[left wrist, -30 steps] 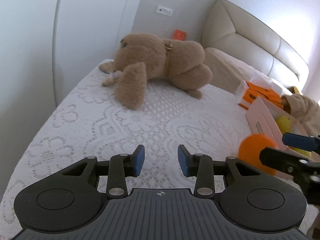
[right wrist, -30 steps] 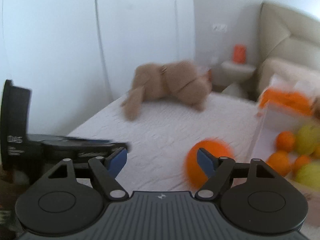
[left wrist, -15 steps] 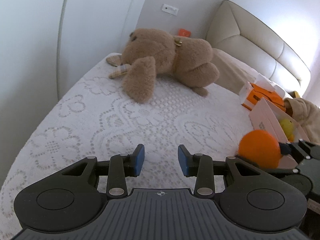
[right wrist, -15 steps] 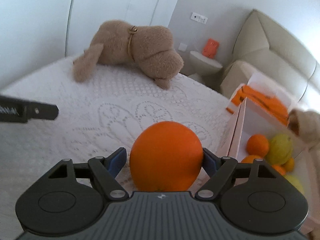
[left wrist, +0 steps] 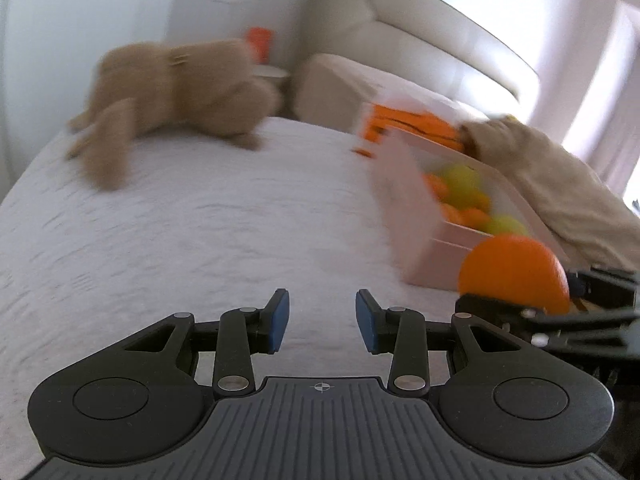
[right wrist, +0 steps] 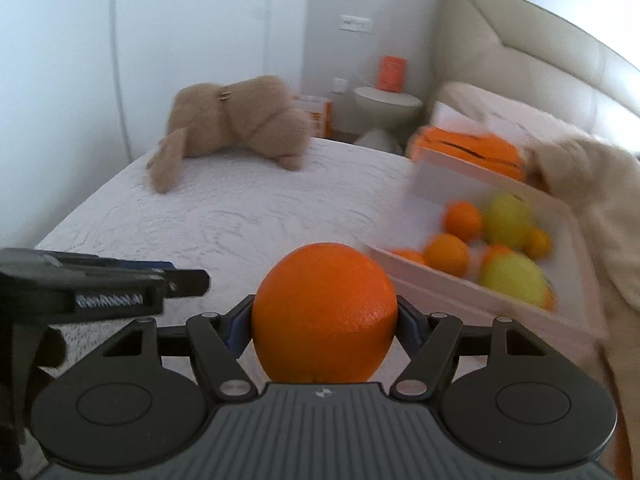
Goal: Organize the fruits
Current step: 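Lift the large orange over the pink box and open the right tool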
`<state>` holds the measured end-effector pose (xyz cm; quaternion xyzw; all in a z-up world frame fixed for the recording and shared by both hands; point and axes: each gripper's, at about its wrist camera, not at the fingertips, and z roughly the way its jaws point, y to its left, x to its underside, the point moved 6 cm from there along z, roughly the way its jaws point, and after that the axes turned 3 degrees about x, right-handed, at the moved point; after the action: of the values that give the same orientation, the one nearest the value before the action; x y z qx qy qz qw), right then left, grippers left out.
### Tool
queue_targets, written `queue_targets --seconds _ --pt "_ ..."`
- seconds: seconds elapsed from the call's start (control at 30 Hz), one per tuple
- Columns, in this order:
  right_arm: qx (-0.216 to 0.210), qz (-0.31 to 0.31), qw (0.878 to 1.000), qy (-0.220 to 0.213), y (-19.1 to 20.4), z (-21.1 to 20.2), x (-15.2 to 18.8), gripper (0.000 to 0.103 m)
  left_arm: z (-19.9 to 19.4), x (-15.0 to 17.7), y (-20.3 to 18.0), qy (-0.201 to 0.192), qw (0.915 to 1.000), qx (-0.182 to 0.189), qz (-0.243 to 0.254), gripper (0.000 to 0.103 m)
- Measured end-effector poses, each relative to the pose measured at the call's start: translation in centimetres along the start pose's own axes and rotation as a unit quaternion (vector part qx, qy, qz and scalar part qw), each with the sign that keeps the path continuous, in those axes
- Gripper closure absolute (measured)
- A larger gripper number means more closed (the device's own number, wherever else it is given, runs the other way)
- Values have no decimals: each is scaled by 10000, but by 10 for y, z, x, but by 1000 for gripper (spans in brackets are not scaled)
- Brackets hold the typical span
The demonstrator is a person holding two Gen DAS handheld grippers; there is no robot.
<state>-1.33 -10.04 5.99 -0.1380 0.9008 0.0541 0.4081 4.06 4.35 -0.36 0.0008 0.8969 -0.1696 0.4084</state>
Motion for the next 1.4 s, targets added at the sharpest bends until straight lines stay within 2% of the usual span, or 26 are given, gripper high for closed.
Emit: queue_targets --seconds 0.2,0.4,0.47,0.57,0.73,0.9,1.07,1.17,1.3,1.4 --pt "249 895 9953 -275 -63 -35 2 33 2 -9 -78 135 9955 512 789 62" --pt "-110 1410 9861 -874 -98 -71 -26 32 -7 -42 -154 -271 9850 831 1487 63" --pt "-211 1493 9832 -1026 -106 -78 -40 32 -9 -55 -169 -423 9829 686 1656 72" --pt "-156 1614 9793 -1213 -120 -82 -61 32 -8 -75 -184 -616 9804 557 1786 74" --pt "-354 1962 9702 -1380 -146 -81 -89 32 -3 -100 -196 -793 9777 450 1889 75" --pt "-351 2009 9704 -1293 -157 -62 -104 32 20 -107 -194 -707 9788 402 1882 81" --pt "-309 1969 9758 -899 -160 -19 -105 32 56 -98 -172 -372 9830 507 1723 81" --pt "-530 2104 9747 -532 -166 11 -98 32 64 -87 -143 -180 9891 752 1250 79" --pt "-237 2135 9767 -27 -173 61 -88 32 65 -71 -97 -105 9957 553 739 79" --pt "-227 2128 9761 378 -171 95 -77 33 64 -61 -72 -15 9974 569 434 80"
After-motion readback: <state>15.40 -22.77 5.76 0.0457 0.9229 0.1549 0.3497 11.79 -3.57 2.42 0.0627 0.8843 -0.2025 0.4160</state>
